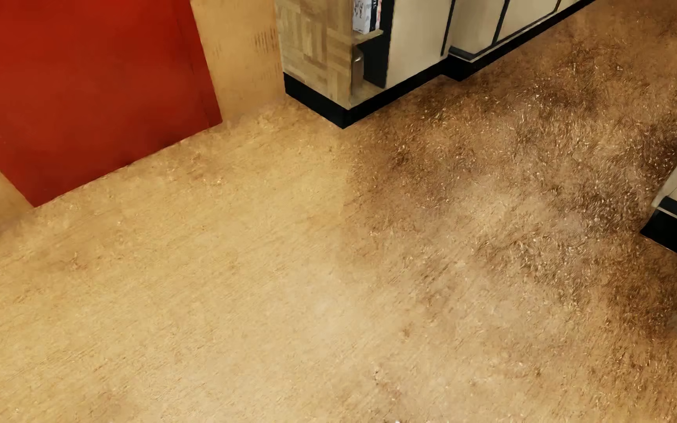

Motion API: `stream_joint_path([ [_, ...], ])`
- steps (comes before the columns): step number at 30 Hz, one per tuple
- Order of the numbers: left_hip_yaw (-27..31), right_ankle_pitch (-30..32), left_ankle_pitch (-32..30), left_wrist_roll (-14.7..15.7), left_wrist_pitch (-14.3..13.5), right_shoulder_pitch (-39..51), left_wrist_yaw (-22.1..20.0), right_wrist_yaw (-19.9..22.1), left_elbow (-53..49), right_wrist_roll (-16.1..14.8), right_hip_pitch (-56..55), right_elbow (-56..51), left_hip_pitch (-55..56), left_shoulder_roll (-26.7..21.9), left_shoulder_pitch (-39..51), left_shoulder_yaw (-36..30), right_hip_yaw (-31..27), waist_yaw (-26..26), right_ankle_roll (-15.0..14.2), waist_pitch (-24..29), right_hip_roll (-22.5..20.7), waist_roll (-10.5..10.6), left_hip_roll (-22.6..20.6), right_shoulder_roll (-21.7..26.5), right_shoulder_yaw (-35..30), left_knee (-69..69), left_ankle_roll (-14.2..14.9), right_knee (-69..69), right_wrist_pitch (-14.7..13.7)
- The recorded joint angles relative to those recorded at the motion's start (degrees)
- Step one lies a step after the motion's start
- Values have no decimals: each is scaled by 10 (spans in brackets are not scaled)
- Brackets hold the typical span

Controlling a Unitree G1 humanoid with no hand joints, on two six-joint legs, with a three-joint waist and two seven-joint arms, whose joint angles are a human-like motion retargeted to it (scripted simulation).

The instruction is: Move towards the dark gray sofa

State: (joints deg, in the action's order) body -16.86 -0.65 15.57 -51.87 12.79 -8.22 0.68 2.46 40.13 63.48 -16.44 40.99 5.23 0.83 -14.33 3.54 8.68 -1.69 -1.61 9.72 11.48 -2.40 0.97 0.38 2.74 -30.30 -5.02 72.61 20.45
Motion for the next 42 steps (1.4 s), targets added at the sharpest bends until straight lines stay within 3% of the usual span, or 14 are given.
stream_joint_path([
  [2, 19, -17, 20, 17, -25, -36, -5, -28, -29, -29, -38, 17, -44, -15, 23, 0, 30, -13, 11, -3, 7, 0, -11, 12, 26, 23, 9, -145, -5],
  [4, 39, 15, 39, 40, -45, -64, -15, -78, -67, -5, -40, 36, -76, -30, 38, -2, 72, -22, 5, -8, 0, 1, -18, 41, 11, 37, 18, -378, -27],
  [6, 62, 68, 51, 64, -48, -81, -22, -125, -99, 39, -35, 55, -95, -36, 45, 2, -6, -29, -37, -10, -61, 6, -18, 59, -4, 16, 25, -587, -42],
  [8, 81, 102, 43, 81, -39, -89, -23, -155, -109, 84, -40, 69, -89, -41, 44, 4, -139, -30, -73, -6, -125, 13, -4, 59, -17, -91, 21, -594, -48],
  [9, 88, 119, 25, 80, -33, -91, -17, -162, -106, 99, -40, 73, -84, -46, 43, -1, -153, -27, -43, -3, -144, 18, 9, 53, -19, -157, 15, -539, -57],
  [14, 57, 7, -174, 3, 14, -37, -7, -88, -43, 132, 26, 58, -41, -34, 32, -31, -61, -18, 22, 4, -143, 53, 126, 10, 14, -375, 2, -422, -41],
  [19, -98, 5, -226, 12, 6, 100, -17, -68, -41, 89, 70, -20, -105, -18, -22, -2, -19, 8, 31, -14, -139, 80, 226, 35, -7, -296, -18, -474, -105],
  [26, -59, 23, -70, 21, -34, 103, -22, -18, -69, -29, 79, -164, -42, -38, 38, -21, 195, 7, 13, -19, -18, 69, 189, 123, 28, -168, 34, -552, -78],
  [31, -510, 69, -21, 19, -59, 26, -21, -53, -131, 5, 115, -126, -114, -47, 40, -65, 424, -25, -20, -25, 106, 60, 305, 164, -26, -47, -5, -574, -75],
  [35, -416, 97, 52, -8, -85, -35, -4, -76, -139, 42, 188, -97, -39, -61, 66, -151, 550, -6, -48, -17, 177, 64, 240, 148, -35, -55, 62, -596, -72],
  [36, -383, 49, 67, -14, -89, -54, 1, -63, -140, 42, 192, -97, -25, -63, 74, -175, 532, -6, -42, -15, 199, 63, 213, 127, -19, -57, 52, -578, -55],
  [38, -307, -36, 73, -15, -99, -86, 3, -42, -152, 17, 120, -93, -19, -69, 82, -212, 288, -27, 37, -8, 186, 57, 149, 66, 26, -24, 35, -474, -32],
  [40, -226, -59, 63, -8, -107, -121, 6, -48, -172, -12, 25, -91, -29, -81, 92, -245, 5, -50, -3, -7, 47, 54, 96, 7, 56, 29, 26, -358, -34],
  [42, -143, -65, 59, 3, -120, -165, 13, -73, -198, -20, -31, -103, -39, -100, 117, -290, -89, -60, -26, -9, -72, 49, 57, -36, 61, 63, 20, -292, -65],
])
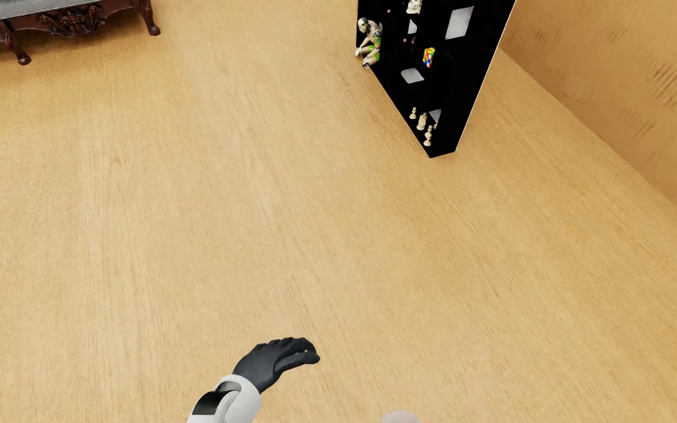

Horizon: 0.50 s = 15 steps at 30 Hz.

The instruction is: Move towards the dark gray sofa

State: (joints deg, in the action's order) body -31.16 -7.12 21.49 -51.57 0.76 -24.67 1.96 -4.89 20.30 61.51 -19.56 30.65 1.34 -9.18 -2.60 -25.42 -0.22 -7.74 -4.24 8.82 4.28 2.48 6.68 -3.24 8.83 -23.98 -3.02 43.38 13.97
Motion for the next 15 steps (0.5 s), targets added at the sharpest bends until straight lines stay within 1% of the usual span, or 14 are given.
stream_joint_path([
  [1, 43, 2, 4, 6, -6, -21, 2, -13, -13, 0, -27, -6, -6, -11, 19, -24, 11, -3, 4, 0, -24, -4, -17, -16, -1, 8, -3, 14, -20],
  [2, 87, 9, 8, 6, -8, -38, 2, -26, -24, 0, -53, -6, -14, -22, 39, -48, 47, -7, 15, 1, -27, -8, -35, -29, -3, 16, -7, 11, -36],
  [3, 128, 18, 12, -2, -8, -48, -1, -40, -31, 2, -75, 1, -26, -29, 59, -68, 91, -10, 27, 2, -21, -12, -52, -35, -8, 26, -10, -12, -48],
  [4, 165, 31, 15, -18, -4, -51, -6, -57, -35, 13, -94, 14, -41, -32, 73, -79, 131, -12, 34, 4, -16, -15, -68, -30, -21, 38, -13, -53, -56],
  [5, 201, 59, 16, -34, 2, -48, -11, -75, -38, 36, -109, 30, -59, -29, 77, -81, 146, -14, 32, 5, -23, -17, -80, -15, -40, 52, -15, -111, -60],
  [6, 233, 96, 15, -44, 10, -43, -13, -95, -40, 66, -121, 44, -80, -20, 72, -73, 119, -16, 21, 8, -45, -16, -88, 6, -61, 66, -17, -179, -63],
  [7, 263, 119, 12, -43, 17, -38, -14, -109, -42, 96, -127, 56, -103, -7, 59, -58, 55, -17, 7, 10, -73, -14, -92, 29, -75, 79, -19, -247, -64],
  [8, 290, 119, 8, -37, 21, -34, -14, -117, -43, 119, -123, 67, -126, 4, 41, -41, -19, -16, 15, 12, -97, -10, -92, 49, -78, 84, -21, -298, -62],
  [9, 311, 118, 5, -38, 26, -29, -12, -118, -43, 131, -118, 79, -145, 9, 24, -28, -50, -13, 17, 14, -102, -7, -90, 65, -70, 77, -23, -309, -52],
  [10, 328, 140, -5, -46, 31, -19, -7, -115, -39, 135, -116, 94, -161, 10, 6, -17, -32, -8, 30, 15, -91, -5, -87, 77, -53, 57, -24, -275, -37],
  [11, 339, 156, -26, -58, 39, -6, -1, -113, -31, 139, -115, 115, -173, 7, -12, -5, -8, -4, 42, 17, -79, -2, -84, 90, -35, 20, -29, -221, -18],
  [12, 344, 139, -62, -66, 52, 12, 6, -114, -15, 143, -111, 136, -172, 5, -33, 12, 8, -2, 54, 19, -71, 3, -78, 102, -18, -34, -33, -168, -6],
  [13, 341, 102, -114, -67, 70, 32, 11, -116, 13, 160, -101, 152, -151, 9, -51, 36, 22, 1, 56, 21, -66, 9, -70, 116, -13, -116, -30, -125, -2],
  [15, 320, 40, -228, -49, 121, 74, 12, -99, 96, 194, -52, 151, -51, 22, -66, 97, 57, 7, 60, 24, -57, 22, -33, 134, -15, -333, 14, -106, -16],
])
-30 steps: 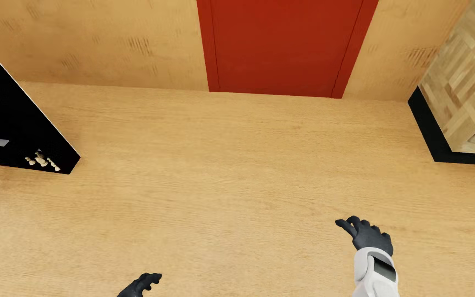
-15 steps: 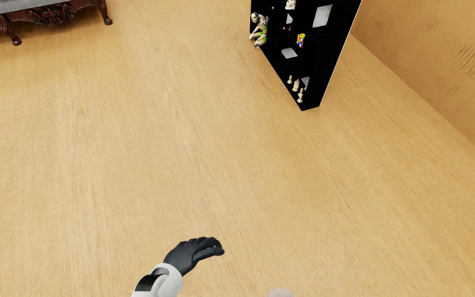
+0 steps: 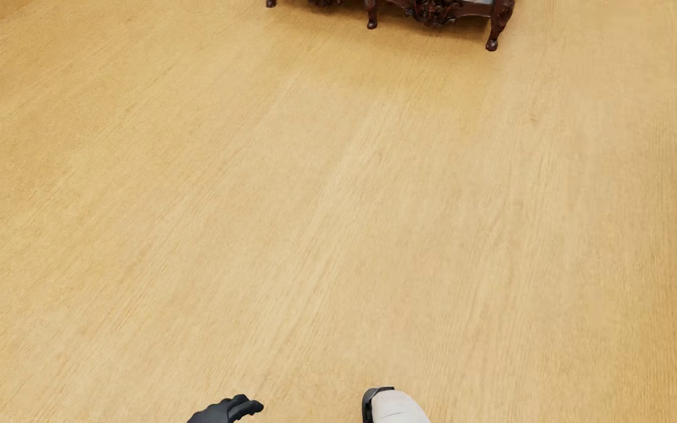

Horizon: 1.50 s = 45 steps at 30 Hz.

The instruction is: Move towards the dark gray sofa

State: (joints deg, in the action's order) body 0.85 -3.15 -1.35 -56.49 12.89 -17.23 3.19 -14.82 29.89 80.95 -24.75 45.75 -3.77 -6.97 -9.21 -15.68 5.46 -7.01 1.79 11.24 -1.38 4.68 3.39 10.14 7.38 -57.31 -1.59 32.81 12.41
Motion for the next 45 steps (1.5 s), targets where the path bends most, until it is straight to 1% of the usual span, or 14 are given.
stream_joint_path([
  [2, -25, -33, 31, 13, 36, 57, -2, 43, 70, -17, 69, -9, 115, -2, -8, 46, 29, 11, 4, 0, -4, 10, 41, 3, 18, -144, -17, -33, -24],
  [4, -58, -52, 39, 12, 28, 124, 6, 59, 94, -41, 141, -28, 208, -19, -32, 64, 41, 28, 8, -4, -18, 12, 73, 5, 7, -185, -25, -80, -54],
  [9, -129, -104, 28, 50, -14, 265, 0, 105, 59, -66, 272, -159, 327, -28, -108, 142, 27, 74, 19, -19, -61, 6, 50, 20, -115, 137, -15, -157, -84],
  [13, -138, -147, 24, 46, -31, 307, -9, 80, 23, -210, 355, -299, 308, 9, -153, 190, 5, 88, 17, -26, -80, -3, -9, 20, -196, 480, 2, -174, -81],
  [15, -112, -130, -33, 29, -34, 285, -8, 79, 28, -236, 381, -352, 311, 25, -154, 192, 1, 94, 2, -25, -68, -15, -29, 32, -224, 409, -58, -114, -81],
  [19, -145, 60, 80, 5, -27, 207, -19, 63, 42, -170, 276, -339, 275, 65, -137, 206, -15, 99, -101, -16, -12, -47, -25, 27, -259, 234, -71, 258, -43],
  [22, -156, 47, 143, -13, -44, 148, -28, 94, 35, -101, 137, -246, 178, 64, -103, 190, -18, 86, -59, -12, 44, -63, -33, -9, -236, 248, -54, 428, -5],
  [26, -124, 25, 192, -11, -90, 64, -31, 120, -23, -196, 12, -108, 61, 35, -42, 146, 40, 49, -15, -15, 123, -69, -59, -59, -98, 304, -39, 292, 58],
  [28, -114, 40, 215, 16, -106, 42, -38, 96, -66, -194, 1, -41, 11, 23, -19, 136, 99, 35, -16, -18, 134, -70, -65, -47, -78, 335, -28, 74, 74],
  [31, -112, 76, 228, 59, -103, 21, -38, 8, -109, -112, 9, 31, -65, 12, -7, 142, 137, 27, -58, -23, 87, -66, -70, -13, -111, 379, -16, -222, 50],
  [33, -125, 115, 221, 83, -74, 22, -30, -30, -93, -61, 3, 44, -102, 8, -9, 158, 103, 25, -6, -23, 55, -60, -62, -4, -124, 360, -11, -200, 13],
  [35, -137, 114, 162, 91, -32, 26, -17, -25, -41, -50, 7, 36, -115, 9, -19, 171, 87, 23, 33, -21, 44, -48, -43, -17, -94, 284, -15, -115, 5],
  [39, -169, 20, -6, 48, 36, 85, 23, 44, 106, -39, 72, 21, 28, 19, -45, 162, 80, 30, 26, -17, 8, -15, 64, -59, -61, -56, -15, -74, 0],
  [45, -125, -63, 49, 42, -16, 227, 33, 79, 103, -36, 203, -72, 278, 47, -131, 178, 29, 73, -4, -22, -17, -4, 108, -82, -137, -44, -20, -116, -64],
])
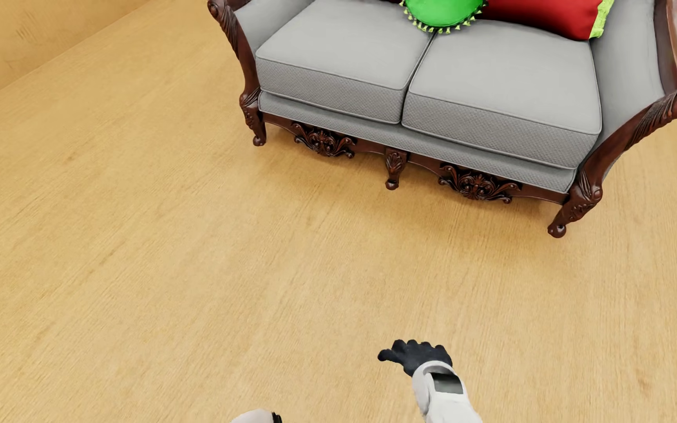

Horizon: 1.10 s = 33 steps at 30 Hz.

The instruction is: Move towards the dark gray sofa

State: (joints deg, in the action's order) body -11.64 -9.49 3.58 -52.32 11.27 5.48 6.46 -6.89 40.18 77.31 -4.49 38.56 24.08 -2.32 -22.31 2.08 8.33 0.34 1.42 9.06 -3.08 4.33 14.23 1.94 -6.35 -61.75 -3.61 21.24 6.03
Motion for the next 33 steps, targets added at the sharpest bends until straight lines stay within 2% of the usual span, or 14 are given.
stream_joint_path([
  [4, 66, -64, -25, 15, -2, 52, -5, 8, -23, -62, 62, -67, -23, 29, -30, 33, -44, 13, -26, -13, 14, -11, -21, 0, -65, 439, 29, 12, -22],
  [5, 78, -77, -43, 12, -3, 56, -2, 5, -22, -68, 75, -79, -36, 32, -31, 33, -59, 13, -35, -15, 22, -14, -24, 6, -83, 480, 58, 30, -24],
  [6, 82, -83, -75, 5, -3, 54, 3, 4, -17, -73, 81, -89, -42, 34, -28, 29, -72, 11, -43, -15, 33, -17, -29, 14, -95, 460, 94, 64, -24],
  [8, 61, -44, -44, -12, 9, 25, 7, 14, 1, -93, 66, -103, -39, 36, -5, 24, -93, 6, -51, -11, 64, -26, -45, 27, -88, 355, 74, 185, -8],
  [11, 19, 80, 22, -18, 24, -45, -8, 66, -7, -122, -23, -60, -87, 36, 34, 43, -93, -1, -32, -4, 115, -44, -64, 15, -35, 310, 61, 402, 57],
  [12, 12, 75, 32, -12, 19, -67, -12, 85, -23, -126, -49, -33, -104, 27, 46, 47, -78, -5, -37, -3, 132, -50, -71, 9, -13, 314, 59, 437, 82],
  [14, 16, 38, 45, 12, 8, -113, -19, 109, -64, -149, -81, 26, -131, 5, 71, 49, -40, -14, -41, -4, 153, -58, -86, -2, 39, 325, 56, 431, 120],
  [17, 26, 2, 66, 46, -16, -181, -23, 39, -119, -158, -65, 98, -169, -29, 111, 59, 46, -19, -54, -9, 183, -65, -104, 16, 66, 346, 56, 223, 139],
  [20, 32, 17, 72, 74, -25, -217, -43, -87, -167, -60, 6, 143, -210, -40, 123, 80, 108, -18, -61, -17, 172, -69, -107, 43, 1, 381, 58, 44, 90],
  [22, 24, 27, 67, 89, -20, -221, -84, -119, -166, -21, 37, 137, -241, -28, 116, 97, 109, -19, -69, -21, 157, -66, -101, 44, 5, 414, 60, 1, 64],
  [25, 6, 39, 62, 91, -3, -214, -102, -66, -111, -43, 69, 83, -279, -1, 96, 102, 103, -22, -70, -31, 130, -61, -85, 15, 85, 460, 65, -50, 72],
  [29, -18, 44, 74, 8, 29, -177, 3, 30, 20, -93, 78, 8, -294, -2, 82, 47, 82, -27, -71, -34, 110, -53, -69, -20, 144, 464, 69, -70, 68],
  [31, -33, 40, 79, -37, 32, -157, 43, 33, 55, -100, 65, -27, -294, 0, 74, 32, 66, -26, -72, -31, 106, -50, -64, -18, 130, 459, 69, -58, 45],
  [33, -47, 40, 81, -44, 26, -149, 40, 27, 57, -108, 51, -65, -293, 10, 61, 47, 52, -24, -72, -27, 102, -49, -60, -11, 111, 462, 69, -51, 21],
])
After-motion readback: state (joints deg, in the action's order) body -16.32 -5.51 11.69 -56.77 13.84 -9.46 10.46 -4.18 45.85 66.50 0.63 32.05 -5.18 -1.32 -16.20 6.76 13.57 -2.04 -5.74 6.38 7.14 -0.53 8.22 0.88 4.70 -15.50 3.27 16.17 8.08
